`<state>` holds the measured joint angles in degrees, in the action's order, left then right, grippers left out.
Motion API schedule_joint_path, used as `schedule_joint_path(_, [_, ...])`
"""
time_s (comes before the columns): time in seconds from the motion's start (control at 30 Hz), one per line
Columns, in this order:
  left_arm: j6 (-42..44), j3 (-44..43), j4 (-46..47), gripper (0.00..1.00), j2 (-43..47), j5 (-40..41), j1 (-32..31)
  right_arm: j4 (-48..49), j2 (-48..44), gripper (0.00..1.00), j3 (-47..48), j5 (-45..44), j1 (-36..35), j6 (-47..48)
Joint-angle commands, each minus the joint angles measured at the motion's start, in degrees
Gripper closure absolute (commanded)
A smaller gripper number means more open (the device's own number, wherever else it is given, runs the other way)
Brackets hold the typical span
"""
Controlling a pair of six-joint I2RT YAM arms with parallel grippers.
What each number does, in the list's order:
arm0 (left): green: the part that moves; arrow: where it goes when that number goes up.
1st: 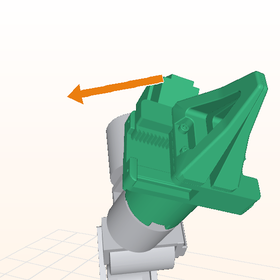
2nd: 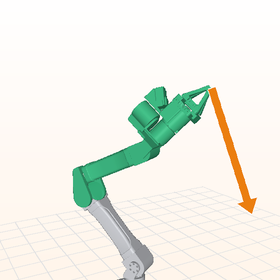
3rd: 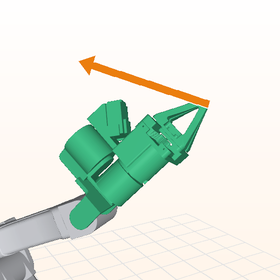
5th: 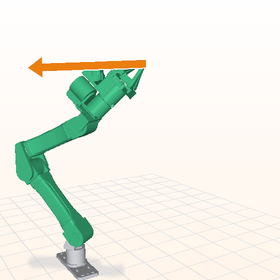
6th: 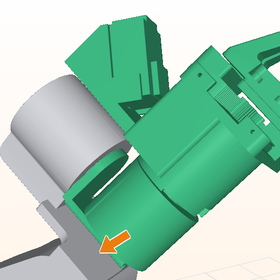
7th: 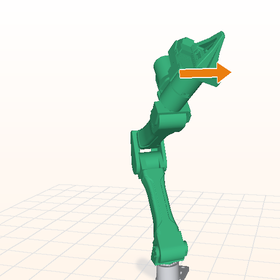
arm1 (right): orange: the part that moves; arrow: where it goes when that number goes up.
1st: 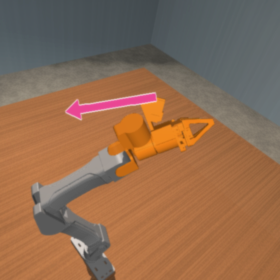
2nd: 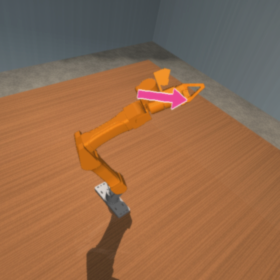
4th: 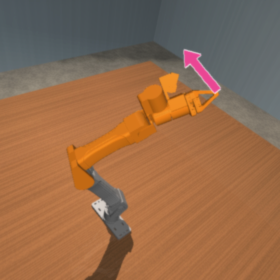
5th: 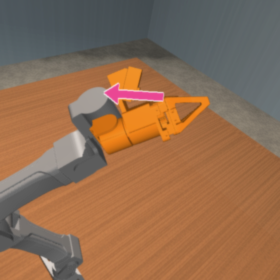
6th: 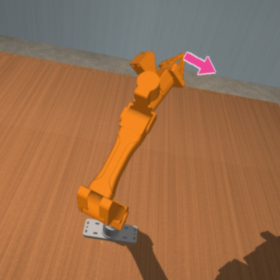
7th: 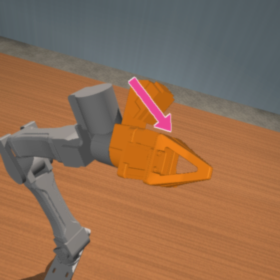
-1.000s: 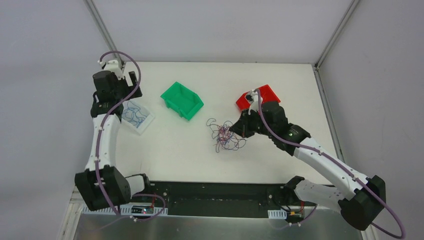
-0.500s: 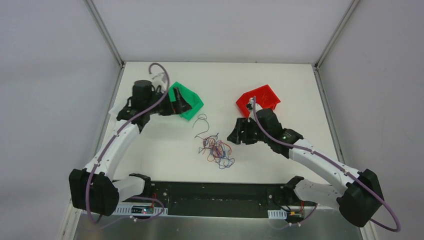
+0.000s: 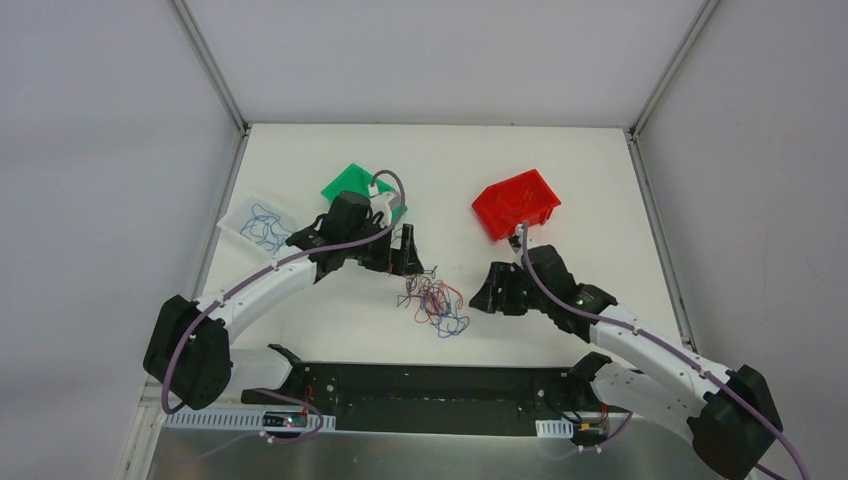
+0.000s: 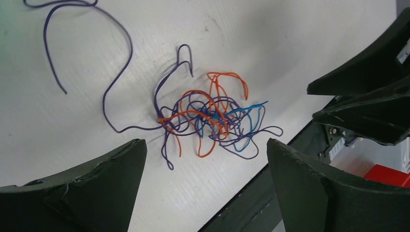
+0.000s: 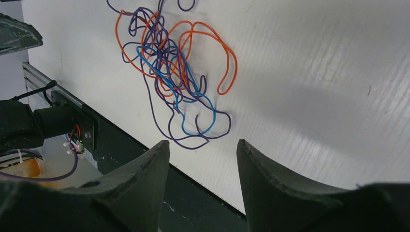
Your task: Untangle the cables
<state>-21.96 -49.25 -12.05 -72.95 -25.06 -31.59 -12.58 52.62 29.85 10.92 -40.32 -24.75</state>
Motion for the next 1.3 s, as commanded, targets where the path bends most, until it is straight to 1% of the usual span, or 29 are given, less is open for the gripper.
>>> schedule_joint_path(0.0, [-2.7,5.7,6.2,0.01,4.5,4.7,0.0,5.1,-1.2,0.45,-1.5,1.3,0.2,-2.2])
schedule_joint_path(0.17, [-7.8,13.1,13.6,0.01,10.6,11.1,0.1,6.4,2.3,0.47,-0.5,1.9,-0.2,-1.3])
schedule_joint_path(0.23, [-11.0,15.2,14.1,0.01,13.4,16.0,0.1,7.8,3.3,0.48,-0.3,1.8,-0.5,-1.5])
schedule_joint_path(0.3, [-11.0,17.3,14.8,0.01,16.2,17.4,0.1,8.9,4.1,0.48,0.0,1.7,-0.6,-1.8])
schedule_joint_path(0.33, [-10.0,18.3,15.8,0.01,17.3,16.1,0.1,9.6,4.5,0.48,0.1,1.7,-0.6,-1.9])
schedule_joint_path(0.37, [-8.8,18.7,16.3,0.01,18.0,12.9,0.1,10.3,5.0,0.48,0.2,1.8,-0.7,-2.0])
schedule_joint_path(0.47, [-7.0,18.2,16.6,0.01,16.8,6.4,0.1,13.2,7.3,0.5,0.6,2.6,-1.0,-2.4])
schedule_joint_path(0.63, [-8.1,19.5,17.6,0.03,14.6,2.8,0.0,16.6,12.7,0.51,3.5,4.0,-2.3,-2.4])
schedule_joint_path(0.77, [-8.7,20.6,18.6,0.06,14.4,2.2,0.0,17.4,16.6,0.52,6.0,4.4,-3.3,-1.8])
schedule_joint_path(0.87, [-7.8,20.9,18.5,0.07,13.1,1.4,-0.1,17.6,18.8,0.55,7.1,5.1,-3.8,-1.2])
schedule_joint_path(1.03, [-6.9,20.2,17.4,0.12,7.9,1.3,-0.1,19.7,20.5,0.62,7.4,5.7,-4.5,-1.1])
schedule_joint_path(1.13, [-6.8,19.4,17.5,0.14,4.5,1.2,-0.1,21.0,22.5,0.63,8.0,5.4,-4.7,-1.5])
schedule_joint_path(1.2, [-6.9,18.8,17.4,0.16,2.9,1.9,-0.1,21.4,24.2,0.65,8.9,5.1,-4.9,-1.7])
schedule_joint_path(1.27, [-6.9,18.1,16.6,0.18,1.9,3.6,-0.1,21.6,25.4,0.69,9.5,4.2,-5.3,-1.7])
